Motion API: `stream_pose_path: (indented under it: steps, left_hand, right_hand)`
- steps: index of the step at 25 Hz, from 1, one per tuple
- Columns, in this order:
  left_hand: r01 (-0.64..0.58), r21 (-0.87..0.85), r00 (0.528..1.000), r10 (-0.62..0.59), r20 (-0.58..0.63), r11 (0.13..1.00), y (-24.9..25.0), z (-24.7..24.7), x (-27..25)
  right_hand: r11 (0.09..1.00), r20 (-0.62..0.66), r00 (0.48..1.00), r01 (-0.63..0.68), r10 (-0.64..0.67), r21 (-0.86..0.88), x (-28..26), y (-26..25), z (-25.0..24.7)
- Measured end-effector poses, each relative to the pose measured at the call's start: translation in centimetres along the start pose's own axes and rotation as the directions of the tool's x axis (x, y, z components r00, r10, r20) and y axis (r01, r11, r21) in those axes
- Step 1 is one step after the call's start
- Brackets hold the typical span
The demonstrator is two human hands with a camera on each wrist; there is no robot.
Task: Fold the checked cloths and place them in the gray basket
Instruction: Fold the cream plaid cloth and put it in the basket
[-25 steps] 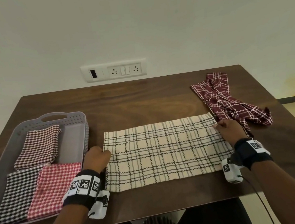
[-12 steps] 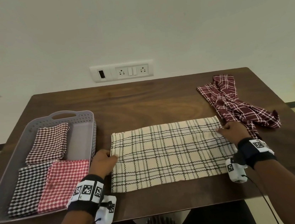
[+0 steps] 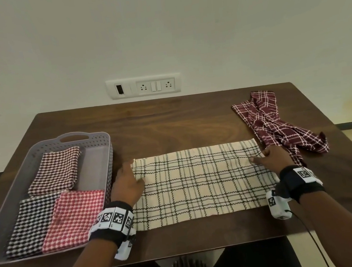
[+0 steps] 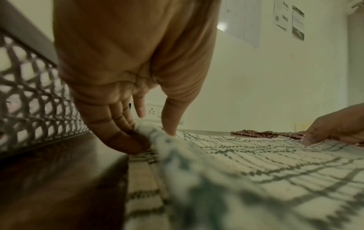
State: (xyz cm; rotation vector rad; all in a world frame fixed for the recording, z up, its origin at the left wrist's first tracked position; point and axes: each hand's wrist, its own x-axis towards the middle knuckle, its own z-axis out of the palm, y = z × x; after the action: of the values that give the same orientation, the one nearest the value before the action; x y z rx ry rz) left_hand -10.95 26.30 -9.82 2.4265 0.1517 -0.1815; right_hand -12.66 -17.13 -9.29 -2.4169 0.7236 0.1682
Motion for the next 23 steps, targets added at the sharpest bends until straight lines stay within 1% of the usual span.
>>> stream_pose_path:
  steps: [1, 3, 7, 8, 9, 10, 11, 12, 13, 14, 15, 16, 17, 18, 20, 21, 23]
  left_hand:
    - [-0.052, -0.001, 0.999, 0.052, 0.003, 0.999, 0.3, 0.2, 0.5]
    - [-0.080, 0.023, 0.996, 0.079, 0.042, 0.997, 0.6, 0.4, 1.6]
    - [-0.024, 0.197, 0.994, 0.002, 0.110, 0.980, 1.1, 0.4, 2.7]
    - [-0.018, 0.219, 0.995, -0.004, 0.098, 0.976, 1.6, 0.3, 2.4]
    - [-0.038, 0.221, 0.998, 0.027, 0.052, 0.974, 2.2, 0.4, 1.9]
    - [-0.099, 0.207, 0.995, 0.102, -0.006, 0.973, 3.2, 0.6, 1.3]
    - [-0.197, 0.181, 0.978, 0.207, -0.039, 0.964, 4.5, 1.2, 0.4]
    - [-0.304, 0.146, 0.951, 0.308, -0.006, 0.941, 5.9, 2.2, -0.5]
    - [-0.391, 0.097, 0.919, 0.384, 0.088, 0.915, 7.6, 3.7, -1.7]
    - [-0.440, 0.057, 0.882, 0.418, 0.217, 0.896, 9.3, 5.5, -2.8]
    - [-0.466, 0.066, 0.840, 0.417, 0.347, 0.882, 10.8, 7.4, -3.9]
    - [-0.492, 0.114, 0.800, 0.397, 0.449, 0.863, 12.0, 9.4, -4.7]
    - [-0.513, 0.181, 0.774, 0.362, 0.519, 0.839, 12.9, 11.0, -5.3]
    - [-0.523, 0.250, 0.762, 0.316, 0.565, 0.815, 13.4, 12.5, -5.8]
    - [-0.526, 0.364, 0.762, 0.237, 0.602, 0.769, 13.5, 14.6, -6.3]
    - [-0.527, 0.399, 0.763, 0.212, 0.611, 0.750, 13.3, 15.0, -6.4]
    - [-0.532, 0.424, 0.756, 0.184, 0.628, 0.733, 13.2, 15.5, -6.6]
  right_hand:
    - [1.000, 0.007, 1.000, 0.002, -0.002, 0.002, 0.0, 0.1, -0.1]
    - [1.000, 0.015, 1.000, 0.003, -0.003, -0.007, -0.1, 0.1, -0.1]
    - [1.000, -0.020, 1.000, 0.014, -0.014, -0.021, -0.7, 0.0, -0.4]
    - [0.999, -0.016, 1.000, 0.019, -0.020, -0.048, -1.1, 0.1, -0.7]
    - [0.996, 0.000, 1.000, 0.014, -0.014, -0.091, -1.4, 0.6, -0.8]
    - [0.989, 0.030, 0.999, -0.007, 0.012, -0.147, -2.0, 1.0, -0.9]
    - [0.977, 0.054, 0.998, -0.031, 0.043, -0.209, -2.6, 1.5, -0.8]
    - [0.963, 0.073, 0.994, -0.054, 0.076, -0.263, -3.2, 2.1, -0.4]
    - [0.954, 0.080, 0.993, -0.061, 0.088, -0.292, -3.7, 2.6, -0.2]
    - [0.953, 0.091, 0.992, -0.052, 0.082, -0.298, -4.0, 2.7, 0.0]
    - [0.957, 0.107, 0.992, -0.033, 0.066, -0.287, -4.2, 2.8, 0.1]
    - [0.967, 0.134, 0.989, -0.025, 0.060, -0.254, -4.5, 2.6, -0.1]
    - [0.979, 0.160, 0.985, -0.029, 0.062, -0.202, -4.6, 2.5, -0.3]
    - [0.989, 0.178, 0.982, -0.034, 0.060, -0.146, -4.8, 2.3, -0.6]
    - [0.998, 0.172, 0.985, -0.020, 0.031, -0.061, -5.3, 2.3, -0.7]
    - [0.999, 0.151, 0.988, -0.020, 0.024, -0.027, -5.5, 2.5, -0.6]
    - [0.994, 0.139, 0.989, -0.068, 0.056, 0.081, -6.1, 2.9, -0.7]
